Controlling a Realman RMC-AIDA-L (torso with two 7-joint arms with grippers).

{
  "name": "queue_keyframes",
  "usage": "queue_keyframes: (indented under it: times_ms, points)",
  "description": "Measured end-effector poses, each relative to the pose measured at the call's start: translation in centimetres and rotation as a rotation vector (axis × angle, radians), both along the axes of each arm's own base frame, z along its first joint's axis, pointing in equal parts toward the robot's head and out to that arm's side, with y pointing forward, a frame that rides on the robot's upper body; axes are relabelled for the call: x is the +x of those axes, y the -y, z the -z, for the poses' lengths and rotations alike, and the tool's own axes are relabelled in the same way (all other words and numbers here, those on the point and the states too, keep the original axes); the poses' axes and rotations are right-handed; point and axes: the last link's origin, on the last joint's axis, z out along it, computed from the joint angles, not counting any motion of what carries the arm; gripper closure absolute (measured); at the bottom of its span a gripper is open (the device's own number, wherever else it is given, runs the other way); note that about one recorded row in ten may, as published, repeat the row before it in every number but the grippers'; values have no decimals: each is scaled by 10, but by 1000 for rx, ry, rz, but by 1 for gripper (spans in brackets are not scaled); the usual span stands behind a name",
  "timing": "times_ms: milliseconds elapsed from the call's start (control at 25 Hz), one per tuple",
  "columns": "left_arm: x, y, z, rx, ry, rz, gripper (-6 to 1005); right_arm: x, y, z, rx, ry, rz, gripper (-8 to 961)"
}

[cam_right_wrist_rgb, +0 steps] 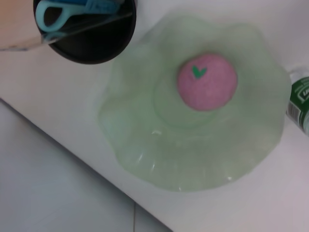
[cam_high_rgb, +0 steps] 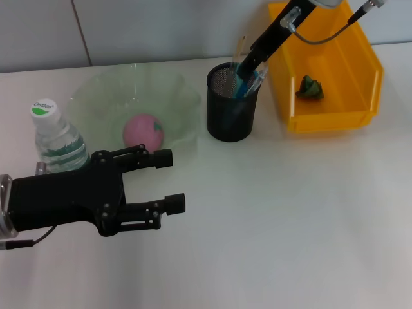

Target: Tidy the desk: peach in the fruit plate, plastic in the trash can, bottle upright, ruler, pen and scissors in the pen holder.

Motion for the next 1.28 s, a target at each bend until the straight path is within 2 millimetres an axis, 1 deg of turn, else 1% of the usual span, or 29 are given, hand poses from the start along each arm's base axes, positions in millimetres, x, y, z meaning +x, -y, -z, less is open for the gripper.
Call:
queue_keyframes:
  times_ms: [80,120,160,240,280,320,360,440,520,600,680,720,760,880,960,1080,1160,1280]
  points:
    - [0,0,0,0,0,0,194,-1,2,-3,14,-20,-14,443]
    - [0,0,0,-1,1,-2,194,-2,8,-10,27,-56,-45,425]
    - [0,0,0,-1,1,-2,194,-2,8,-10,27,-56,-45,407]
    - [0,0,0,-3,1,-4,194,1,18,-19,46,-110,-73,371]
    - [-1,1,1,-7,3,-11,194,5,25,-24,61,-153,-86,353]
    - [-2,1,1,-9,3,-14,194,14,39,-33,86,-253,-119,330]
    - [-2,1,1,-9,3,-14,194,14,39,-33,86,-253,-119,307]
    - [-5,1,3,-23,-4,-32,194,26,56,-40,93,-388,-164,261]
    - [-7,0,4,-30,-10,-37,194,42,74,-44,86,-518,-194,215]
    - [-8,0,5,-40,-19,-43,194,61,90,-47,87,-630,-218,215]
    - [-11,0,8,-52,-31,-51,194,81,104,-45,87,-713,-228,214]
    - [-12,0,9,-54,-35,-53,193,104,118,-41,90,-795,-234,214]
    - [-12,0,9,-54,-35,-53,193,104,118,-41,90,-795,-234,214]
    - [-16,0,14,-58,-74,-57,193,135,137,-29,63,-902,-215,214]
    - [-18,0,19,-57,-92,-57,193,152,148,-21,20,-940,-187,213]
    - [-20,1,21,-56,-96,-66,193,173,162,-9,-12,-955,-165,213]
    - [-23,1,22,-57,-95,-79,193,185,171,-2,-11,-944,-193,213]
    - [-23,0,23,-56,-97,-81,191,196,184,8,3,-924,-248,213]
